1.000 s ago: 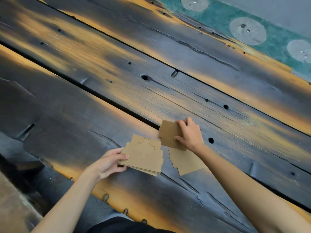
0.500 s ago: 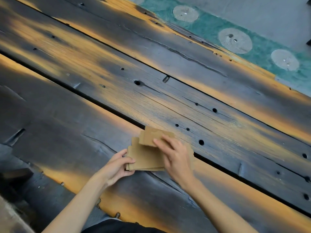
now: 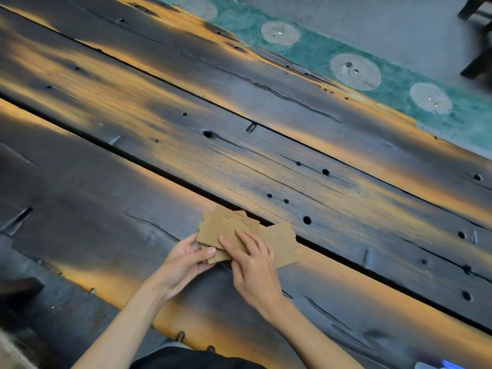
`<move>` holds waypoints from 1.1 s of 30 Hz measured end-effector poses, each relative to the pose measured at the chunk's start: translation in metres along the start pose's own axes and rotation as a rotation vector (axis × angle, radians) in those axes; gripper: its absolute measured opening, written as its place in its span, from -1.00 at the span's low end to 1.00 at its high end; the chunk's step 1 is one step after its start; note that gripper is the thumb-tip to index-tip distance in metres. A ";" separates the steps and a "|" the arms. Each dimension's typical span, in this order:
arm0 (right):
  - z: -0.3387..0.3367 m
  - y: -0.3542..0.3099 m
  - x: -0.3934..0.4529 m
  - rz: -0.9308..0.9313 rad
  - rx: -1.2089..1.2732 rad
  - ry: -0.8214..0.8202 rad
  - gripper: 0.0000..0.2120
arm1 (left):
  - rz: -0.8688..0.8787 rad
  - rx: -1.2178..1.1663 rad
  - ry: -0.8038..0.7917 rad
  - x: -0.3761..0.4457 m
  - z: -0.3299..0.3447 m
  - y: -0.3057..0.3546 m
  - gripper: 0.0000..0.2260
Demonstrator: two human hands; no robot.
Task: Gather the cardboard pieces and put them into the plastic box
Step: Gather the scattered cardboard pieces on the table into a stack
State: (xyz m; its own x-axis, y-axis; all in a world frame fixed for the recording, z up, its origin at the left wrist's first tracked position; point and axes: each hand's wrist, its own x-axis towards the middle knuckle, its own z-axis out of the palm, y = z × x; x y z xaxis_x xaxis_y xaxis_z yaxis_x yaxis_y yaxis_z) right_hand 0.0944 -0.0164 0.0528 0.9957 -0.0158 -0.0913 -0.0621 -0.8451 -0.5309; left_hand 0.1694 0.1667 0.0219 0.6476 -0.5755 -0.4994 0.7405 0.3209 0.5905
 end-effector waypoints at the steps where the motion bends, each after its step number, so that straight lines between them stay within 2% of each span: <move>1: 0.000 0.001 -0.001 -0.005 0.004 -0.026 -0.46 | 0.001 -0.005 0.002 0.000 0.000 0.000 -0.50; 5: 0.002 0.004 -0.006 -0.035 -0.036 -0.090 -0.45 | -0.015 -0.032 0.041 -0.001 0.003 -0.007 -0.48; 10: 0.007 0.010 -0.009 -0.047 0.005 -0.131 -0.44 | -0.036 -0.021 0.139 0.001 0.000 -0.019 -0.61; 13: 0.013 0.024 -0.010 -0.054 0.000 -0.145 -0.53 | -0.048 0.002 0.225 0.003 -0.002 -0.028 -0.62; 16: 0.011 0.049 -0.001 0.085 0.154 -0.017 -0.67 | -0.039 0.010 0.310 0.006 -0.007 -0.031 -0.68; 19: 0.005 0.095 0.015 0.382 0.191 0.135 -0.72 | -0.036 0.030 0.335 0.008 -0.011 -0.027 -0.67; 21: 0.003 0.125 0.025 0.584 0.129 0.089 -0.60 | -0.033 0.046 0.344 0.008 -0.013 -0.025 -0.68; 23: 0.005 0.146 0.032 0.731 0.090 0.008 -0.40 | -0.030 0.053 0.350 0.008 -0.015 -0.023 -0.68; 27: 0.009 0.166 0.045 0.859 0.192 -0.075 -0.12 | -0.026 0.055 0.348 0.004 -0.018 -0.021 -0.66; 29: 0.012 0.170 0.050 0.872 0.282 -0.046 -0.07 | -0.025 0.046 0.351 0.001 -0.021 -0.021 -0.66; 33: 0.017 0.171 0.054 0.864 0.343 0.014 -0.11 | -0.030 0.056 0.371 -0.001 -0.024 -0.020 -0.67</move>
State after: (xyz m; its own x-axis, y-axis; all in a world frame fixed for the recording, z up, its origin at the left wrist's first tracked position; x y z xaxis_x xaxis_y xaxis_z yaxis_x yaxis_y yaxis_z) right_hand 0.1358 -0.1529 -0.0574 0.5948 -0.5747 -0.5621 -0.7973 -0.3325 -0.5037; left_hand 0.1579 0.1791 -0.0046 0.6543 -0.2686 -0.7069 0.7559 0.2605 0.6007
